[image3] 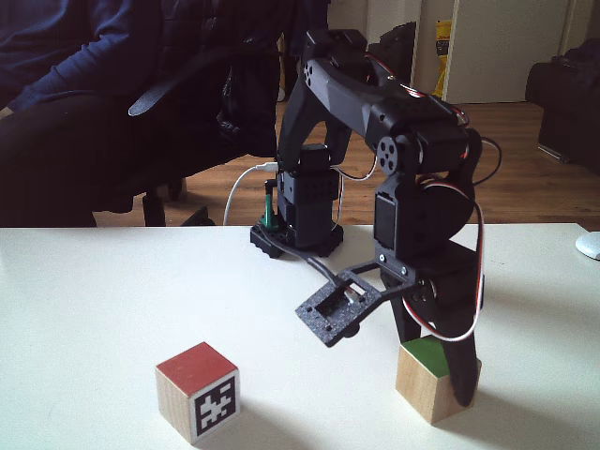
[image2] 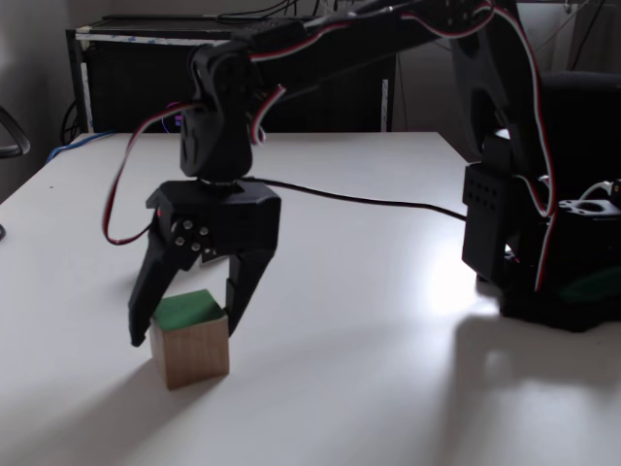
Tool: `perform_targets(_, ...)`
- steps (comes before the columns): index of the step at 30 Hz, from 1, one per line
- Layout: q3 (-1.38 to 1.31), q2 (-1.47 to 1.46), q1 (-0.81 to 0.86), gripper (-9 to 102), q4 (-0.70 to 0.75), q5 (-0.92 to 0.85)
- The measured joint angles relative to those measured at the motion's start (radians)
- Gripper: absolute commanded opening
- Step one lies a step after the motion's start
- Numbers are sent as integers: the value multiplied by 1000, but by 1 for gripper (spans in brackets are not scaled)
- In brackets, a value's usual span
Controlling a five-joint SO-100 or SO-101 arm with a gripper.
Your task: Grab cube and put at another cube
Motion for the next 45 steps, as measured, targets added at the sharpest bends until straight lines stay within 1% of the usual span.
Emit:
perform_targets(9,-6,2,-12,17,0,17)
perform_targets(14,40,64,-15,15,-2,18)
perform_targets(19,164,302,8,14,-2,18)
perform_targets(21,196,425,49,14,8,8)
perform_targets(24,193,548,138,15,66,-21)
perform_targets(27,163,568,252,15,124,-69)
perform_targets(29,155,578,337,15,135,-107)
perform_targets(34,143,575,514,15,135,-201)
perform_targets(38,94,497,632,15,120,-253)
perform_targets(45,15,348,732,15,117,-310)
